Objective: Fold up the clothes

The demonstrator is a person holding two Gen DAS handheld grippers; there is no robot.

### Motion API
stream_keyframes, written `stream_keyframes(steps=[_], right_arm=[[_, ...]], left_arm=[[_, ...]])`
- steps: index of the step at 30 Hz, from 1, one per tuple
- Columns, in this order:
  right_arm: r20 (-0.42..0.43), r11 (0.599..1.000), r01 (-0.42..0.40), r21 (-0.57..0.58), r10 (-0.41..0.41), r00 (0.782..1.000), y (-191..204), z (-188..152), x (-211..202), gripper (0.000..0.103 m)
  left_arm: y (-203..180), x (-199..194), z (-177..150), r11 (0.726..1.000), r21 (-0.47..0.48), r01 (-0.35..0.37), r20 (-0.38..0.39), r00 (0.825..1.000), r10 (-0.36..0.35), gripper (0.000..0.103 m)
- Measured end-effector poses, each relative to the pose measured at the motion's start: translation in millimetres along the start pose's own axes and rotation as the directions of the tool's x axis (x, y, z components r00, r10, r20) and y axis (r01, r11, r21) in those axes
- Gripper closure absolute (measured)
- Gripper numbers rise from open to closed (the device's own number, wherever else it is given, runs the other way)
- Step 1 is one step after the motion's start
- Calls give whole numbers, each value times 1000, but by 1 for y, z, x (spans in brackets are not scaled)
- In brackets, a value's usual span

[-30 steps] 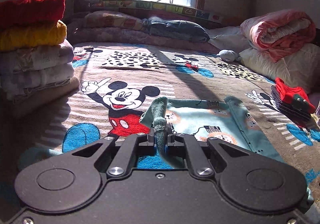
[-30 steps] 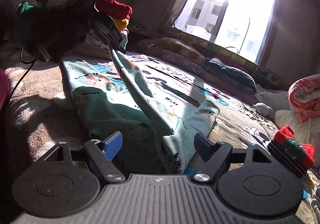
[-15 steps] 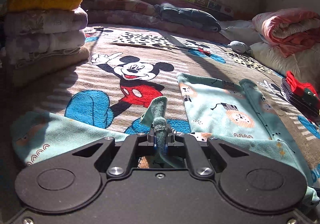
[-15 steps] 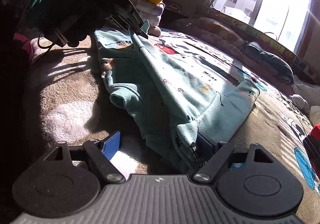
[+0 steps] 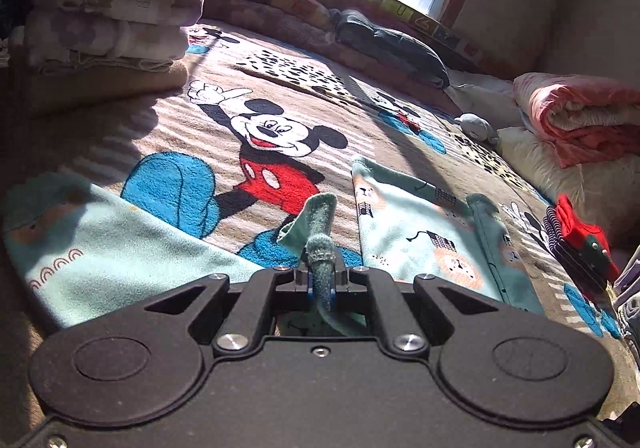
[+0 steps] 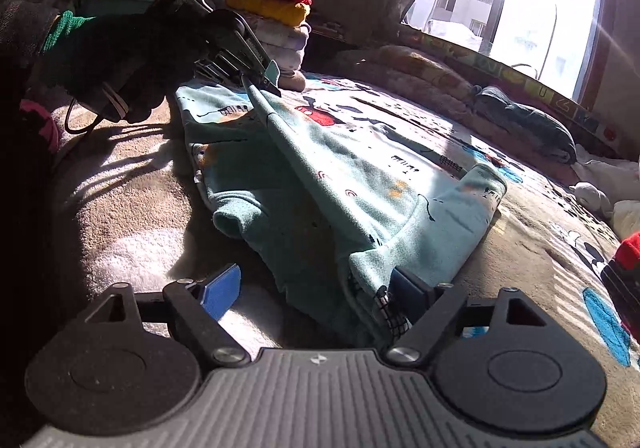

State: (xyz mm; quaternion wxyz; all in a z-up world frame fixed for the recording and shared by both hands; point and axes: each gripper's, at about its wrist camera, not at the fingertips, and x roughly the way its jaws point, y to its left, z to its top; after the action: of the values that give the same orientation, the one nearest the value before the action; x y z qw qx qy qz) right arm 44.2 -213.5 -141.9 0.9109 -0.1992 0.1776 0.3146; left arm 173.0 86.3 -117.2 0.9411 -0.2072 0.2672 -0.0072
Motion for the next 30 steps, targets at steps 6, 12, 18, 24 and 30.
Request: stream_keyframes(steps=[6,12,18,24,30], right_arm=[[-60,998,-62,7,62,996,5,-5,13,17],[-45,998,-60,10,61,997,6,-4,11,17],[-23,989,-109,98,112,993,-7,-4,10,15],[-9,982,-135,131,137,991,-12,-4,9,14],[-12,984,-133,119,135,991,-11,-3,9,14]], left_arm=[[3,-7,11,976,-192,100,39,995,-94,99],[-22,-11,30,957,-245,155,75,987,-141,99],[-65,-8,55,960,-214,183,90,982,-167,99],[-101,4,70,971,-178,161,90,985,-147,99],[-68,1,57,980,-180,90,88,993,-75,99]])
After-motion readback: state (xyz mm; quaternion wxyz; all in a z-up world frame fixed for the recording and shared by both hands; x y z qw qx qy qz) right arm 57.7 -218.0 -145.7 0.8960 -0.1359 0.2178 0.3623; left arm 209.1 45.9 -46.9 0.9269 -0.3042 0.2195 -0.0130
